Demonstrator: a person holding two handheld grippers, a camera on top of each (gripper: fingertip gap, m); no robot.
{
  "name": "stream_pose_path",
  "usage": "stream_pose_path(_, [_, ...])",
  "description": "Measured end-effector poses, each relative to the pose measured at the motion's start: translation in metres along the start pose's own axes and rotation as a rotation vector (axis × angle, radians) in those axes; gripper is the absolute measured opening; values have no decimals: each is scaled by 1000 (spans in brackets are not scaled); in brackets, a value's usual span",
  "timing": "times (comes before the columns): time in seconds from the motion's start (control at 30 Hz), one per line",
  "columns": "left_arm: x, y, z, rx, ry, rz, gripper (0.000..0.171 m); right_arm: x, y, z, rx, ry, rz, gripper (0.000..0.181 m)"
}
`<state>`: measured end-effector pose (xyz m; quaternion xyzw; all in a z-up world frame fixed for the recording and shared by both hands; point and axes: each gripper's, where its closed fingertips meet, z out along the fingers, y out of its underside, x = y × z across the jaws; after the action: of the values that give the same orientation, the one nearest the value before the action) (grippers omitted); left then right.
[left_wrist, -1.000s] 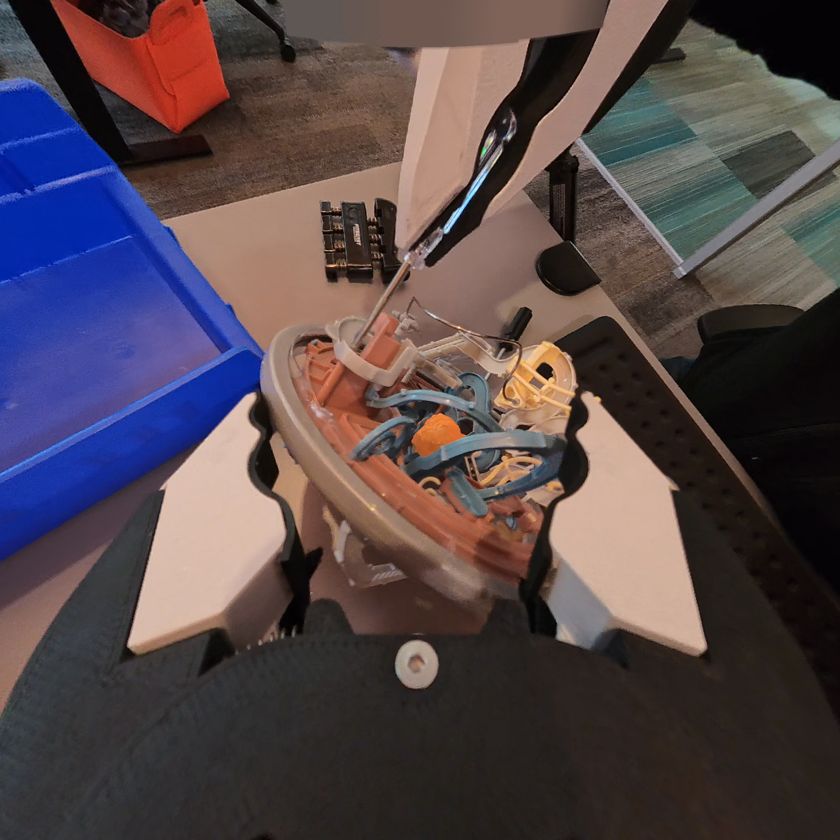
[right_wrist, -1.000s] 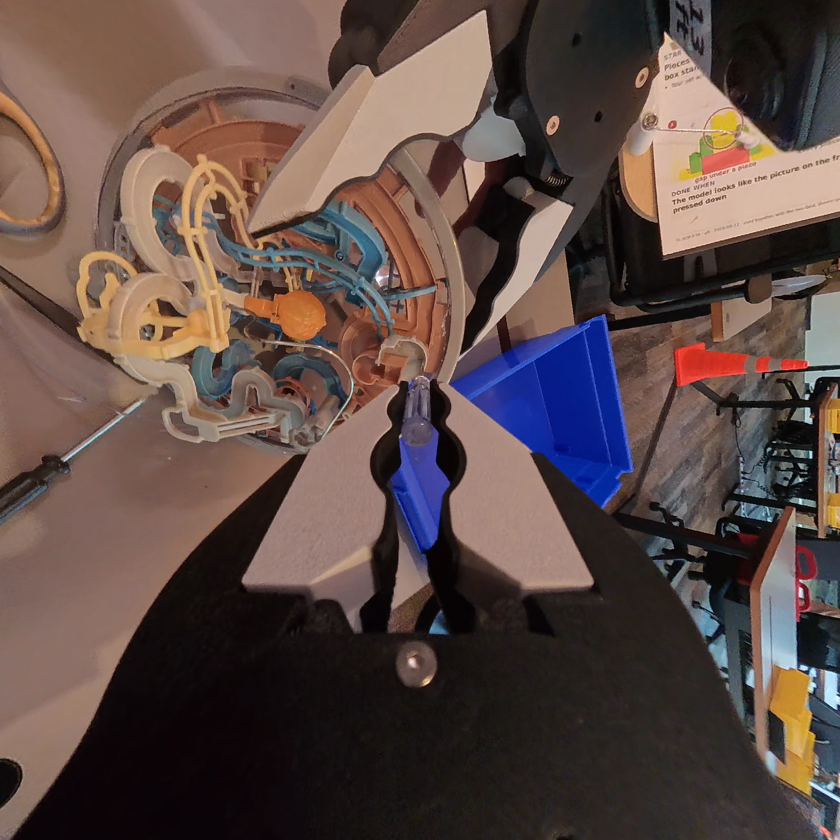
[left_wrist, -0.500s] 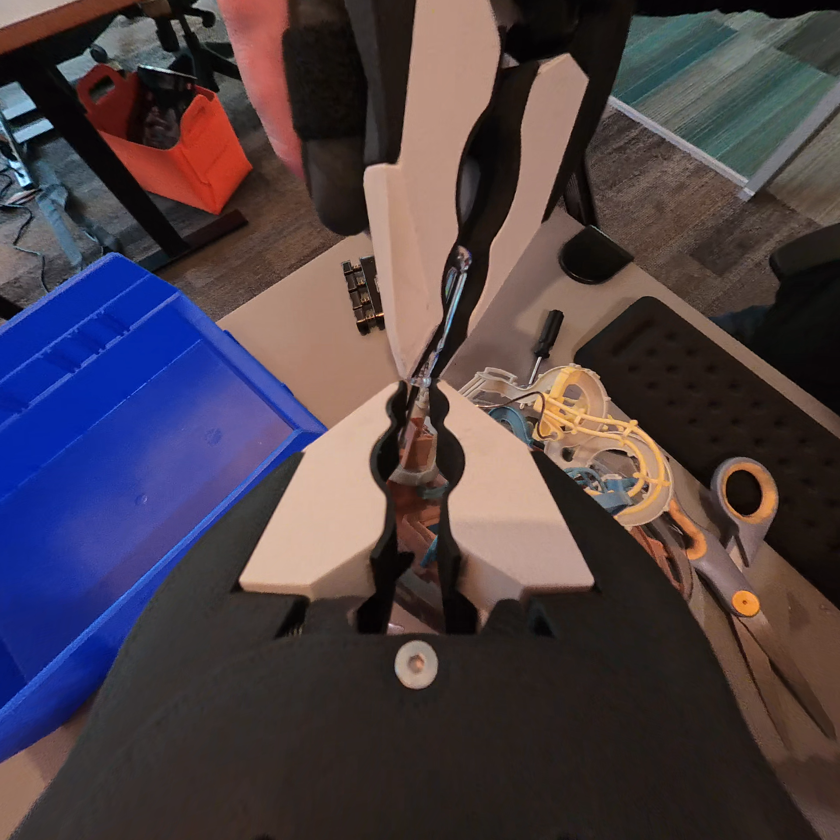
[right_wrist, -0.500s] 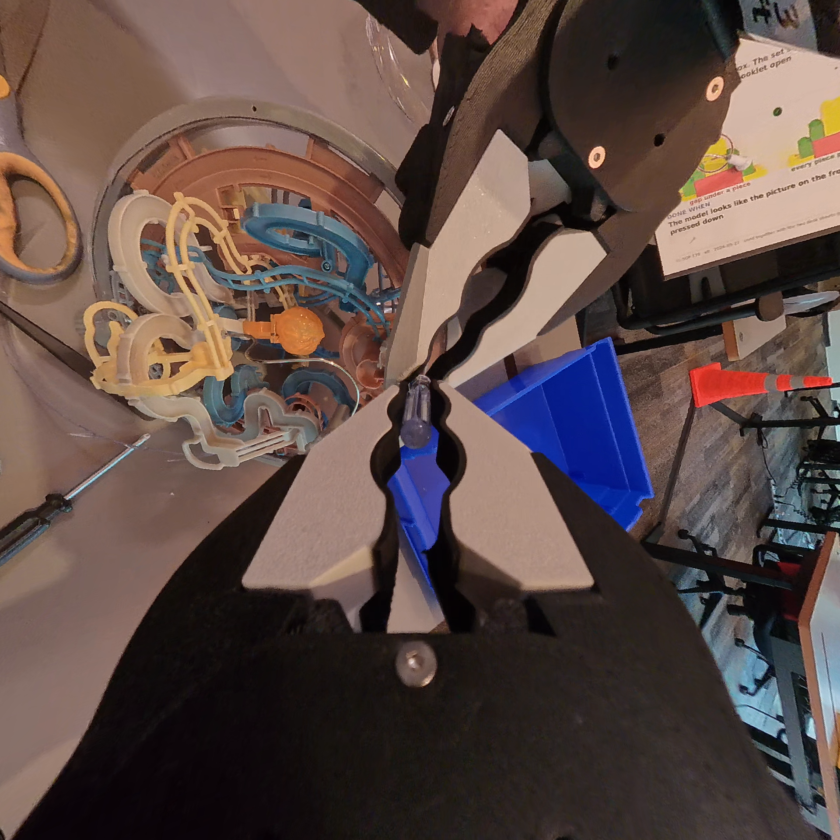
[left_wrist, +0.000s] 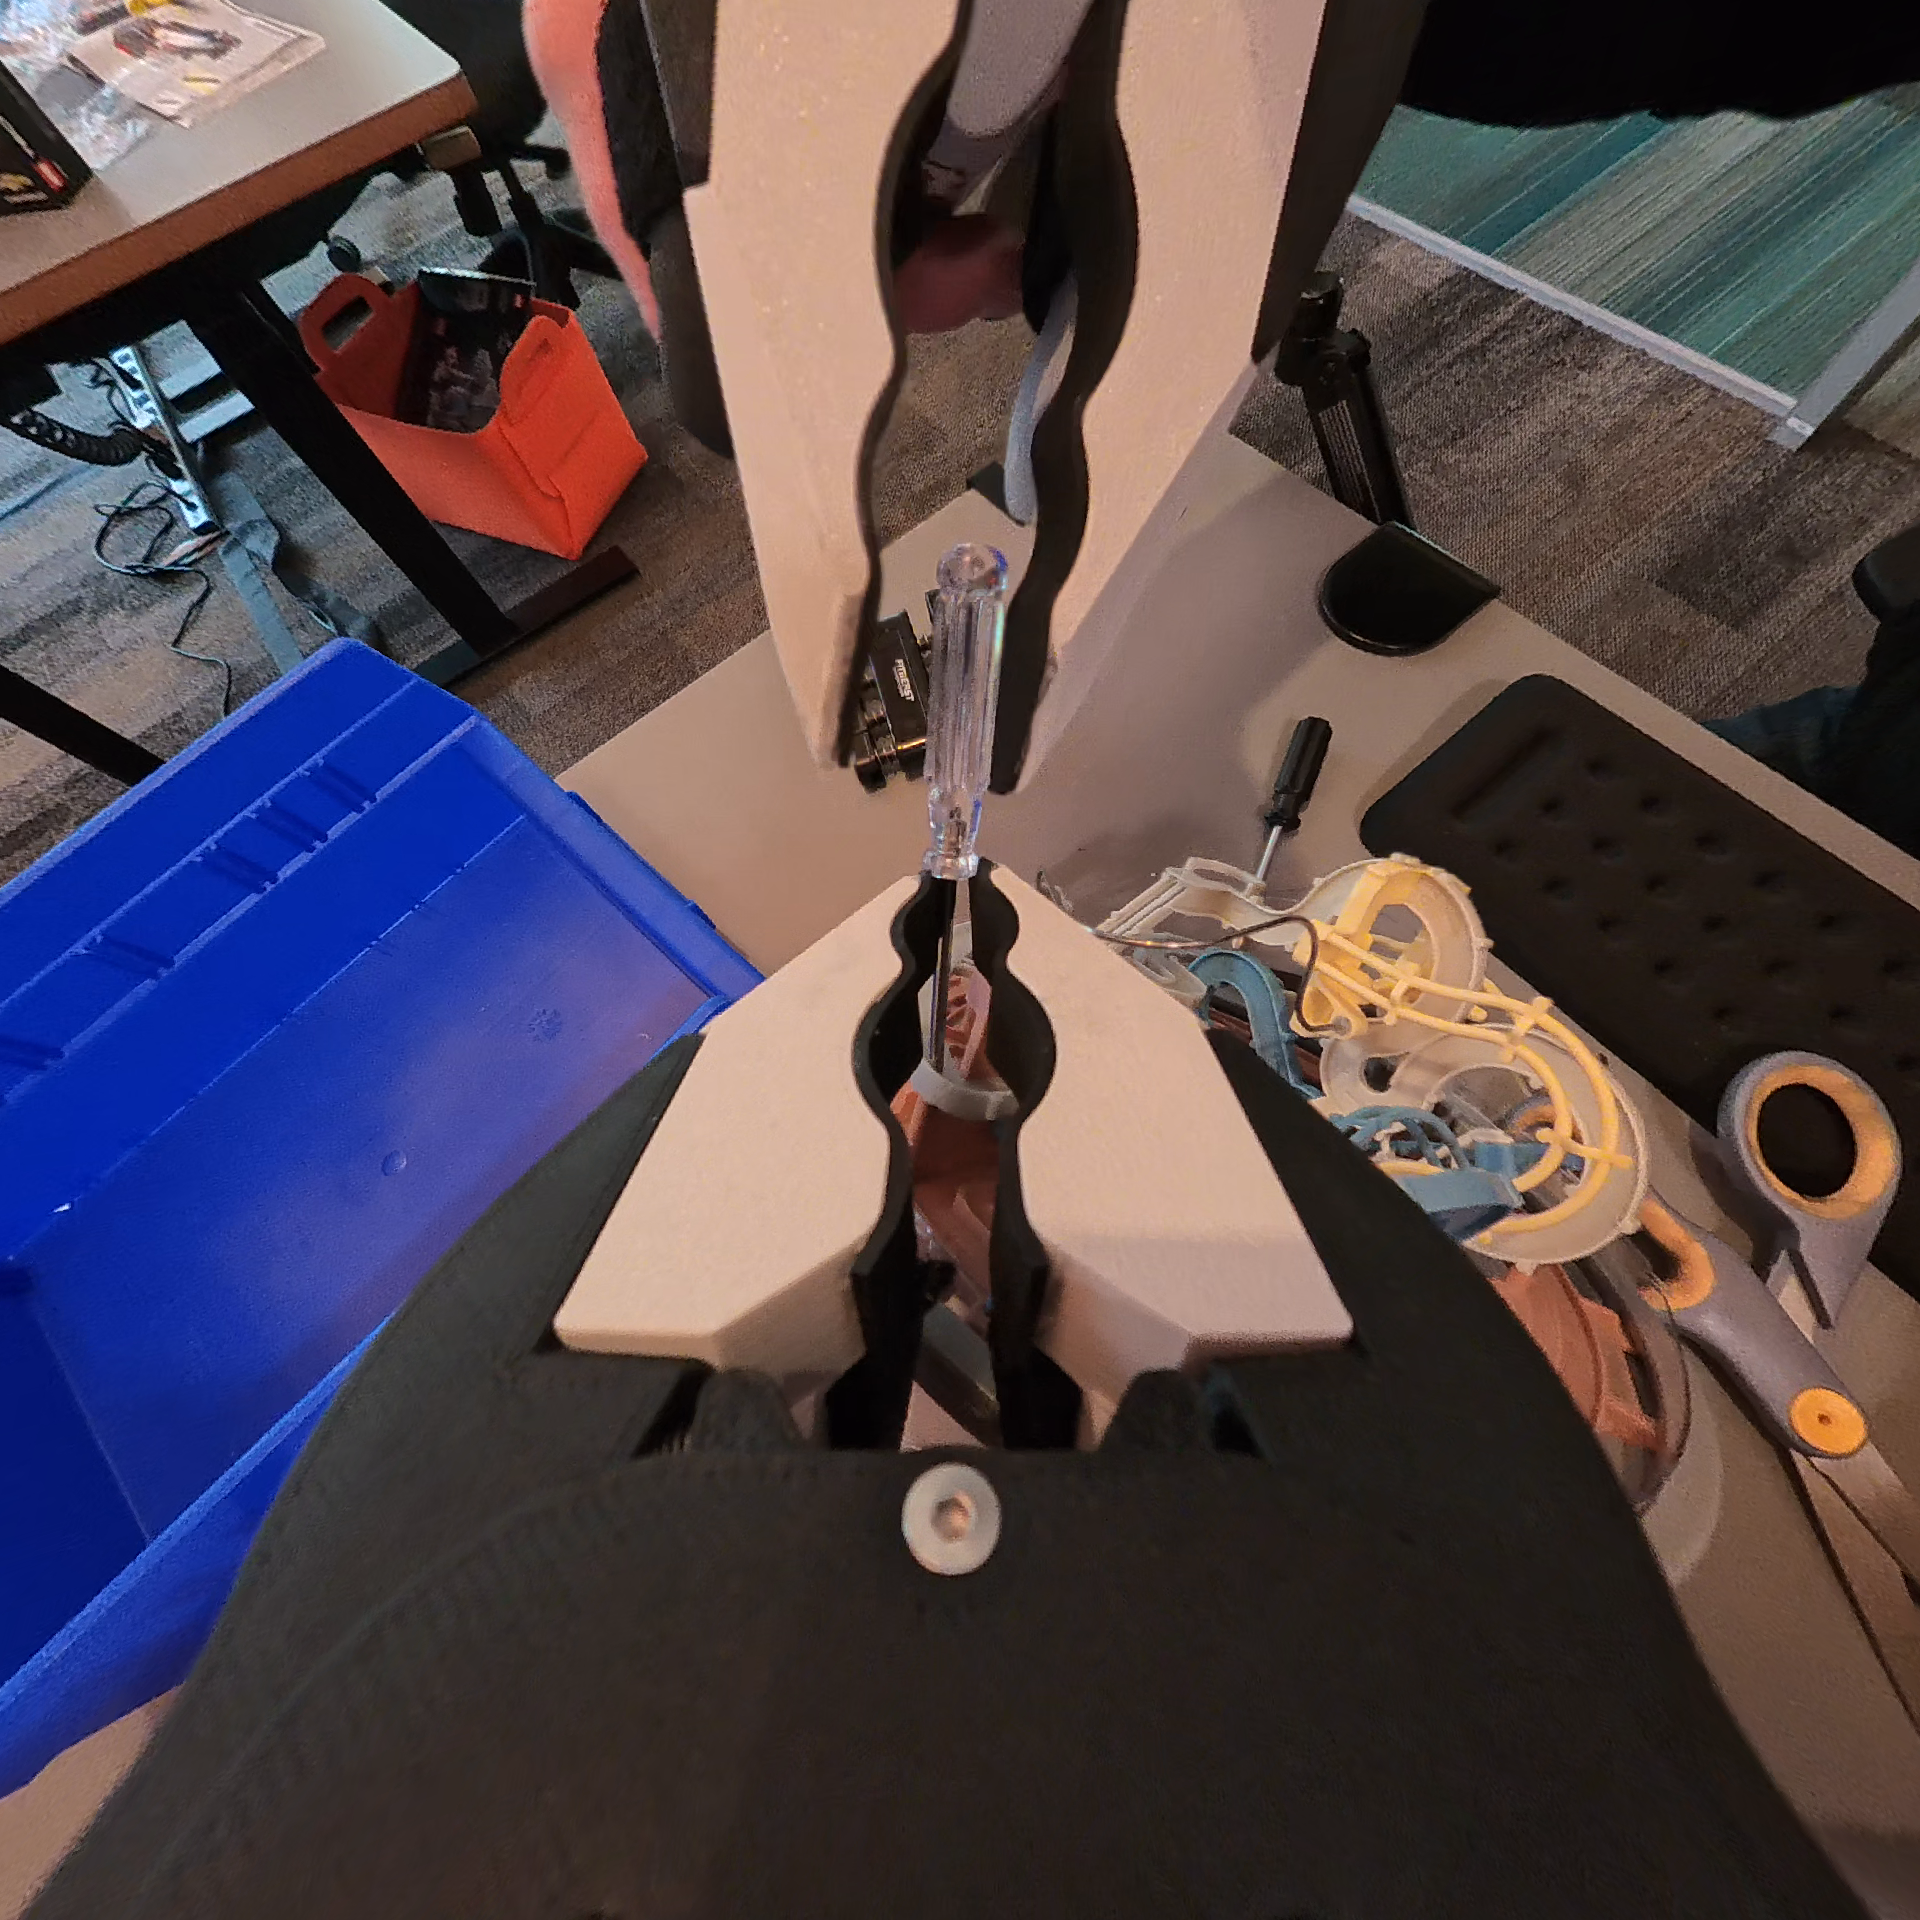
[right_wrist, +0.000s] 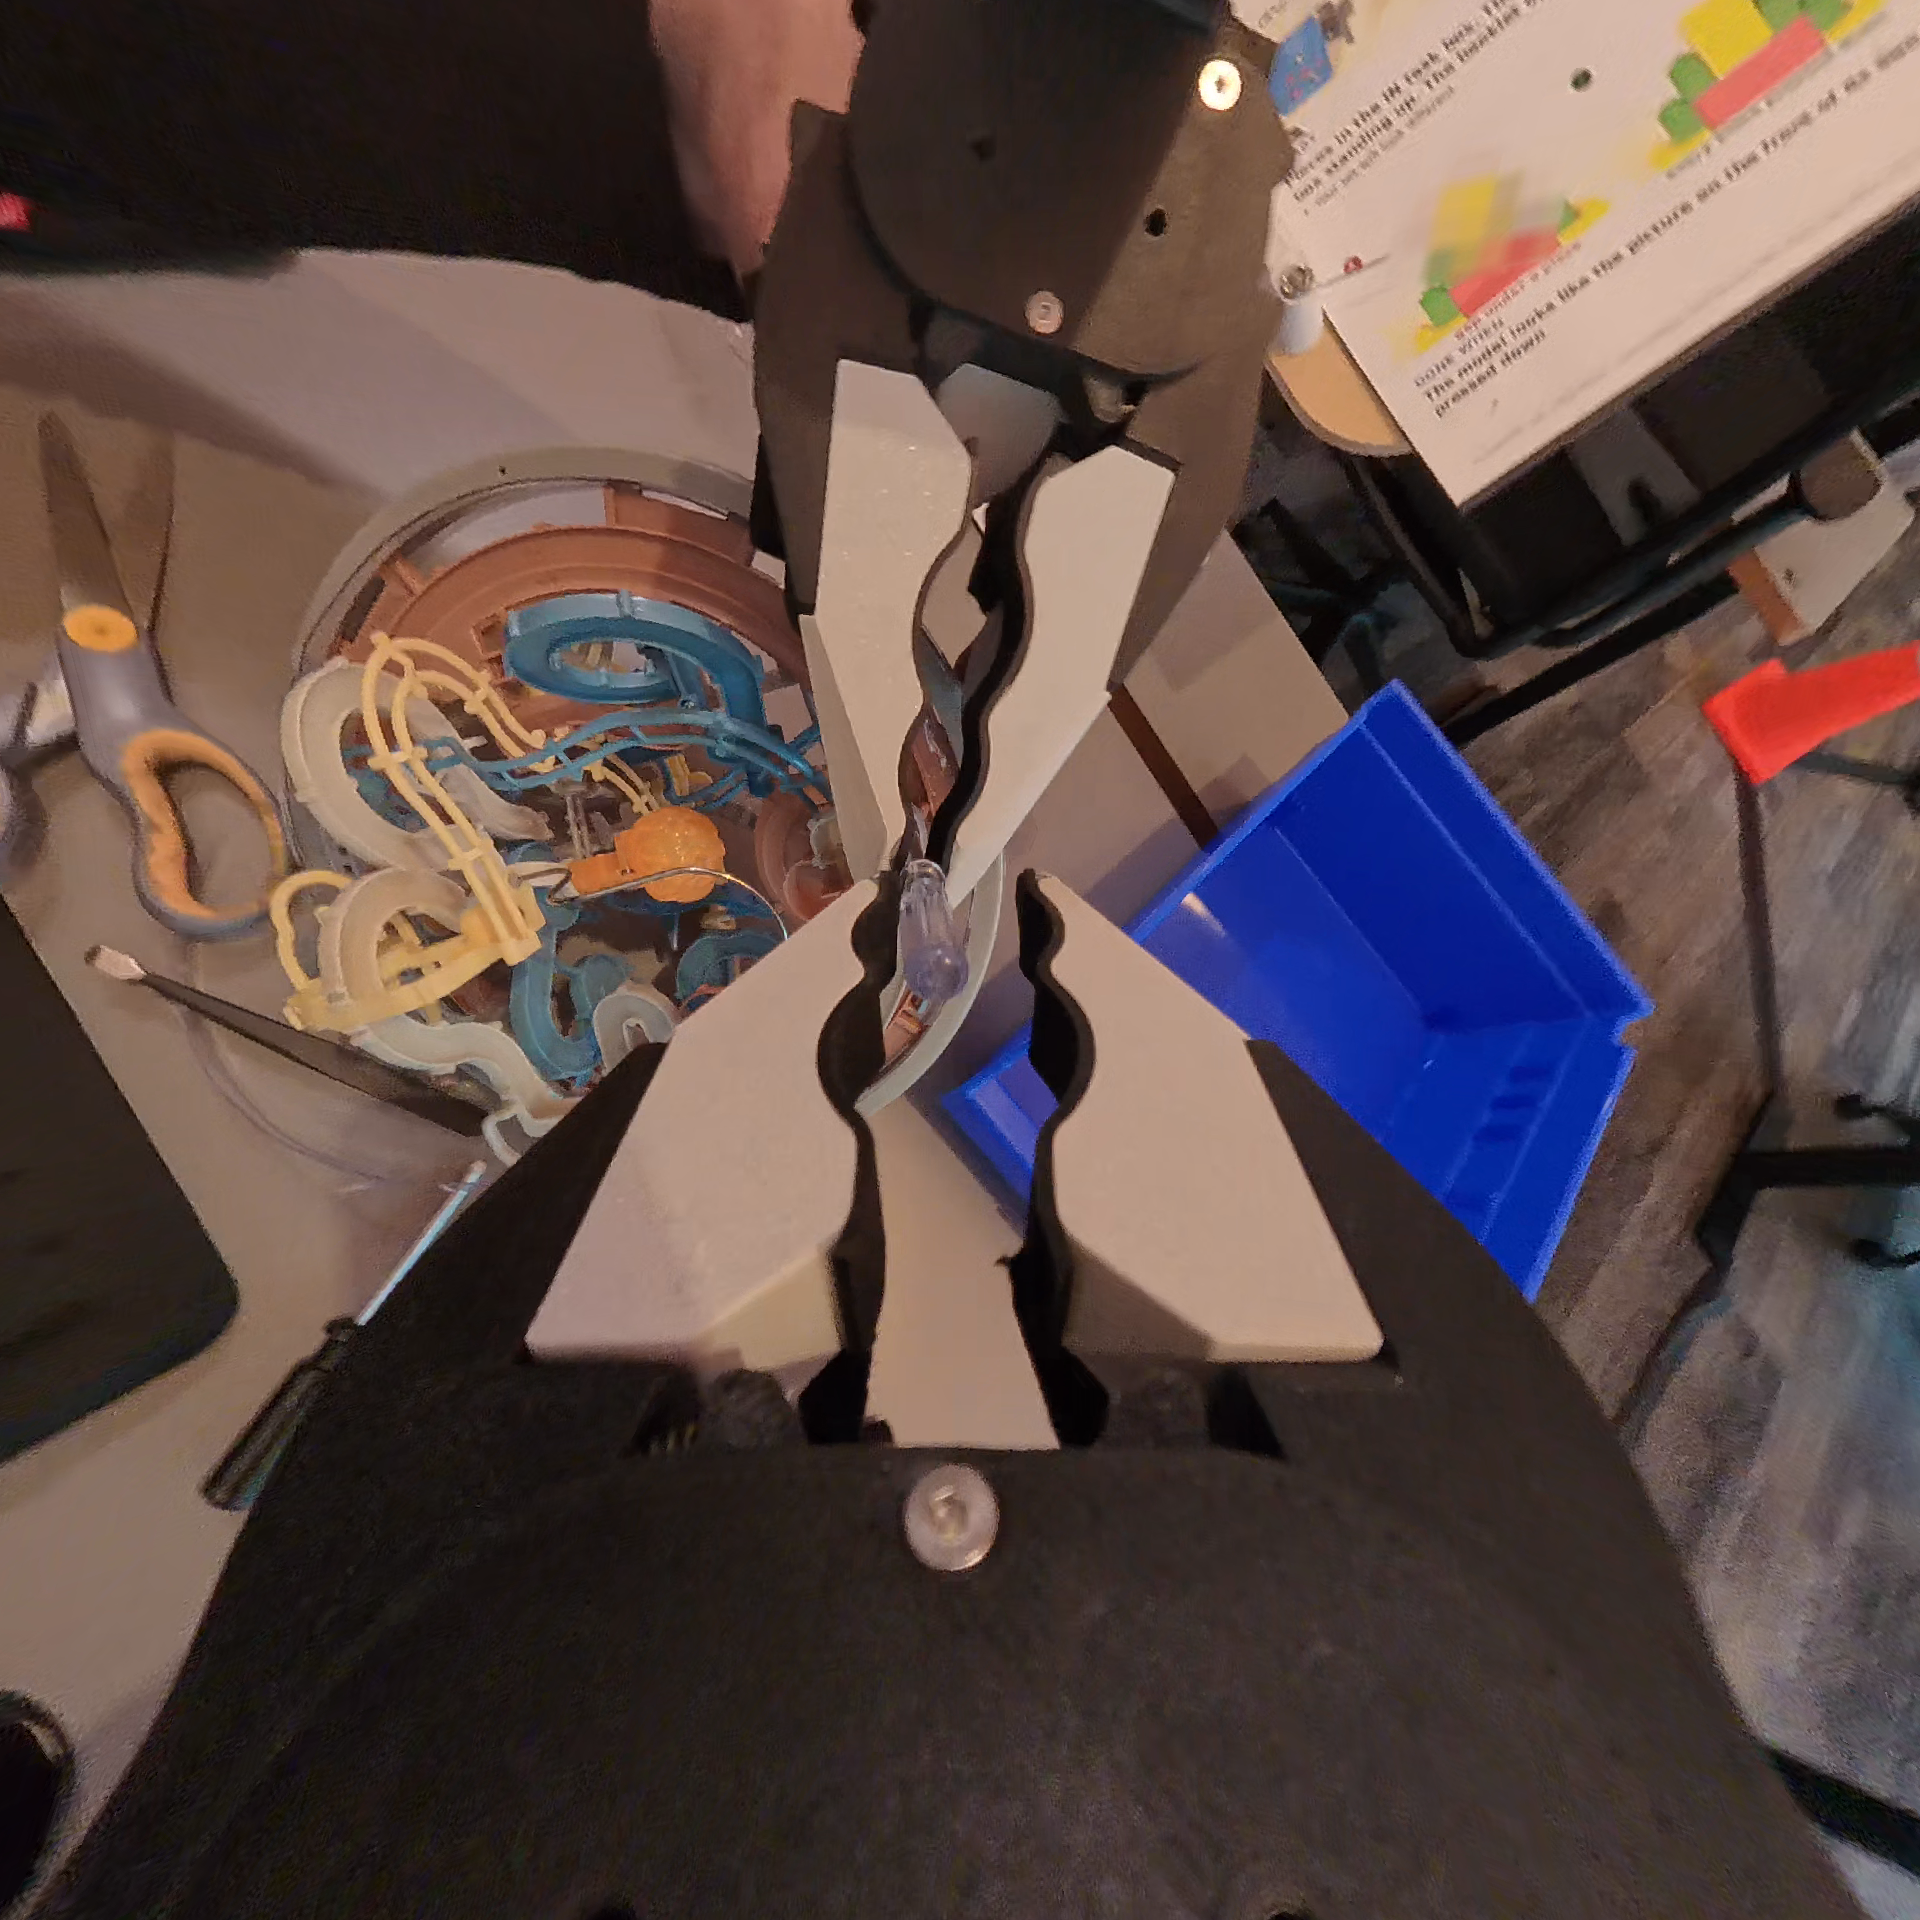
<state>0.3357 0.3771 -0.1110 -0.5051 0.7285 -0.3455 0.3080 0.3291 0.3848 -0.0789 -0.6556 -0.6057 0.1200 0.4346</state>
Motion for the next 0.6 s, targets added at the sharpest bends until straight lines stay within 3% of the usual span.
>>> stream_pose_path(0.17, [1, -1, 1, -11, -19, 22, 3, -5, 5, -5, 1, -58, 339, 16])
stream_pose_path(0.27, [-1, 0, 2, -27, -37, 30, 2, -7, 7, -3, -14, -70, 395, 8])
stream_pose_path(0.43, [3, -1, 2, -8, 6, -21, 4, -10, 7, -5, -77, -59, 245, 8])
stream_pose_path(0.53, [5, 1, 6, 10, 46, -56, 29, -12, 4, -3, -85, -62, 148, 8])
stream_pose_path(0.6, [7, 0, 9, 23, 63, -52, 32, -12, 4, -2, -94, -69, 106, 8])
